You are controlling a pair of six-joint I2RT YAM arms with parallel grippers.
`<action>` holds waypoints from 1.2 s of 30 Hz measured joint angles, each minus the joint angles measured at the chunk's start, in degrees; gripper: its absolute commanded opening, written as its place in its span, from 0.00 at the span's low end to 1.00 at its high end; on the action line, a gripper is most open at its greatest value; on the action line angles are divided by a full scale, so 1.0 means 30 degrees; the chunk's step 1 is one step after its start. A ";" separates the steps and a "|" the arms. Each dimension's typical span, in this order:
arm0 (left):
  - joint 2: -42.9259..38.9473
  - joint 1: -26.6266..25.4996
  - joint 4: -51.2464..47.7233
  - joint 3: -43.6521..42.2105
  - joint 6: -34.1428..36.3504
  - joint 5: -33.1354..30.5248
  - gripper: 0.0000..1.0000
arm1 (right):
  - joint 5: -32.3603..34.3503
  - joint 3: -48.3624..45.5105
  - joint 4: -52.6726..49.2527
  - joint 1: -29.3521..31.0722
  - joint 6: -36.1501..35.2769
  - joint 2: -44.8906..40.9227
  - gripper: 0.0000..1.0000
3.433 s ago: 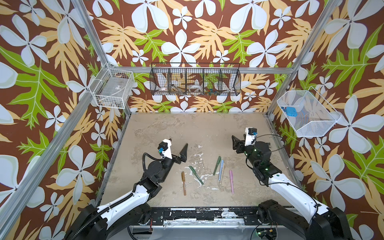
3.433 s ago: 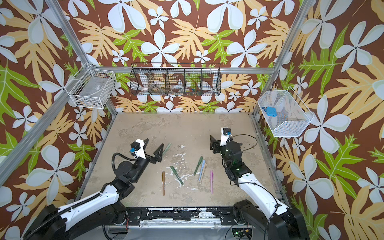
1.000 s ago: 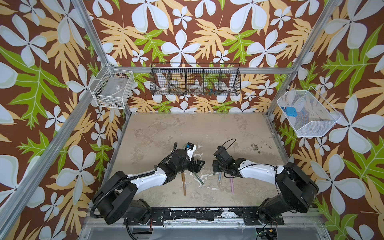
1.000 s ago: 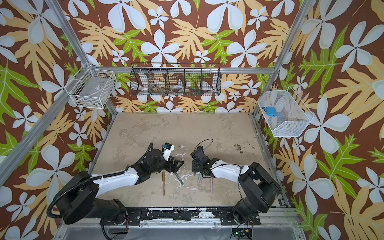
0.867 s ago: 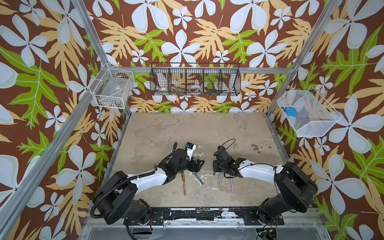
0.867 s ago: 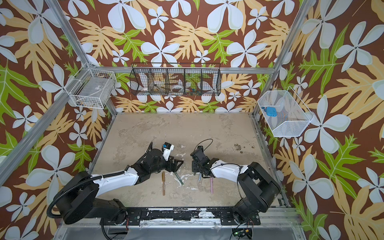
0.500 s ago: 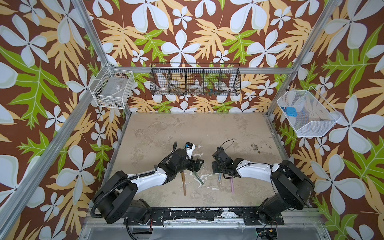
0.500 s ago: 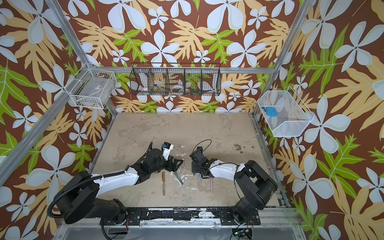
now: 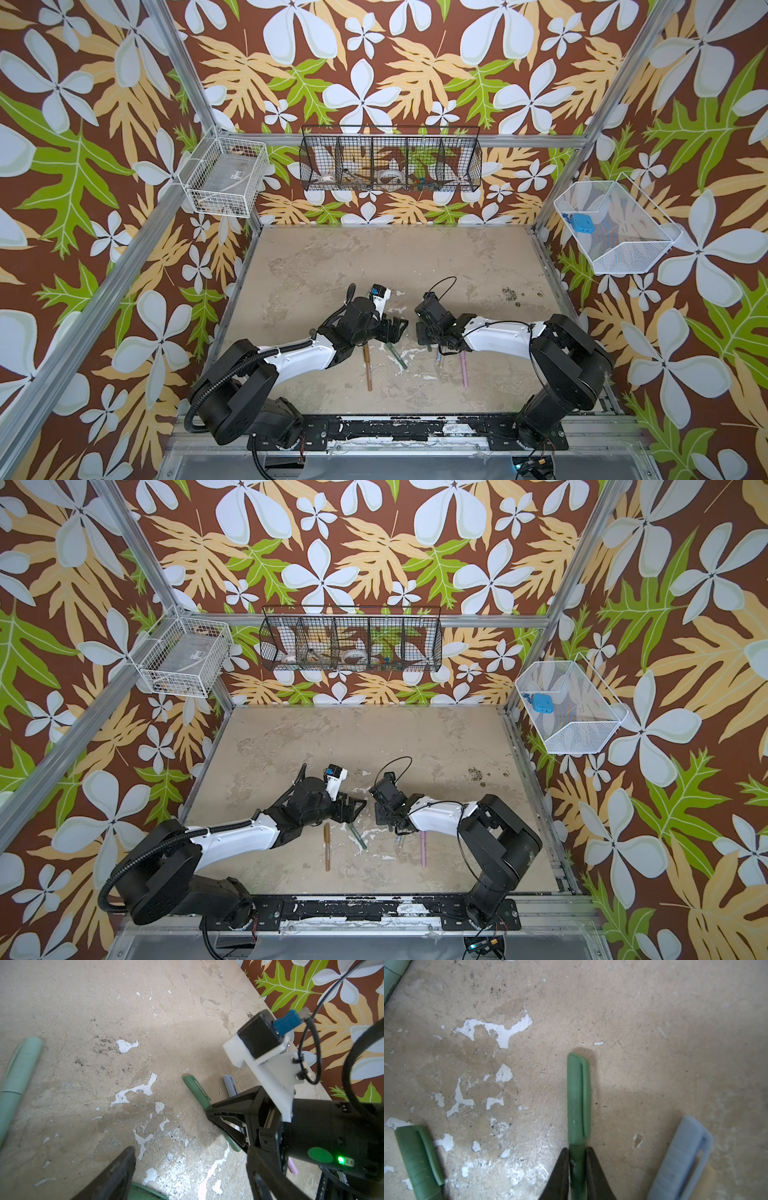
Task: Open the pen caps
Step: 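Grasp the capped green pen with the right gripper while the left gripper hovers nearby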
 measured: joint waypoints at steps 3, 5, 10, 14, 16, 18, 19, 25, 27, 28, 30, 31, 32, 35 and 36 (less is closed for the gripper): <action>0.0029 0.0000 0.0000 0.0058 -0.0007 -0.0044 0.85 | 0.0481 0.0219 -0.0291 0.0466 -0.0211 0.0138 0.24; 0.0036 0.0000 0.0000 0.0066 -0.0007 -0.0044 0.85 | 0.0860 0.0481 -0.0707 0.0911 -0.0248 0.0299 0.24; 0.0036 0.0000 -0.0022 0.0066 -0.0007 -0.0131 0.85 | 0.1945 0.1202 -0.1734 0.1887 -0.0240 0.0729 0.24; -0.0015 0.0007 -0.0029 0.0066 -0.0007 -0.0197 0.85 | 0.2412 0.1188 -0.2062 0.2178 -0.0168 0.0699 0.23; -0.0051 0.0007 -0.0036 0.0066 -0.0007 -0.0211 0.85 | 0.2455 0.0954 -0.2091 0.2186 -0.0109 0.0590 0.21; -0.0080 0.0007 -0.0036 0.0066 -0.0007 -0.0219 0.85 | 0.2499 0.0772 -0.2084 0.2200 0.0080 0.0437 0.19; -0.0080 0.0007 -0.0036 0.0066 -0.0007 -0.0219 0.85 | 0.2499 0.0707 -0.2069 0.2200 0.0109 0.0393 0.19; -0.0146 0.0022 -0.0044 0.0066 -0.0058 -0.0211 0.85 | 0.2426 0.0590 -0.1945 0.2215 0.0102 0.0313 0.16; -0.0226 0.0058 -0.0044 0.0058 -0.0066 -0.0204 0.86 | 0.2419 0.0590 -0.1872 0.2215 0.0095 0.0342 0.14; -0.0284 0.0080 -0.0036 0.0022 -0.0066 -0.0197 0.85 | 0.2433 0.0590 -0.1843 0.2215 0.0095 0.0364 0.14; -0.0342 0.0124 -0.0044 -0.0051 -0.0080 -0.0197 0.86 | 0.2441 0.0648 -0.1814 0.2215 0.0036 0.0408 0.11; -0.0357 0.0124 -0.0044 -0.0058 -0.0095 -0.0204 0.85 | 0.2433 0.0678 -0.1821 0.2208 0.0022 0.0415 0.10; -0.0386 0.0124 -0.0044 -0.0080 -0.0124 -0.0204 0.86 | 0.2426 0.0714 -0.1829 0.2208 0.0022 0.0408 0.09; -0.0495 0.0160 -0.0029 -0.0138 -0.0146 -0.0197 0.86 | 0.2404 0.0838 -0.2113 0.2106 -0.0168 0.0066 0.08; -0.0546 0.0204 -0.0029 -0.0182 -0.0175 -0.0189 0.86 | 0.2361 0.0918 -0.2157 0.2004 -0.0277 -0.0153 0.07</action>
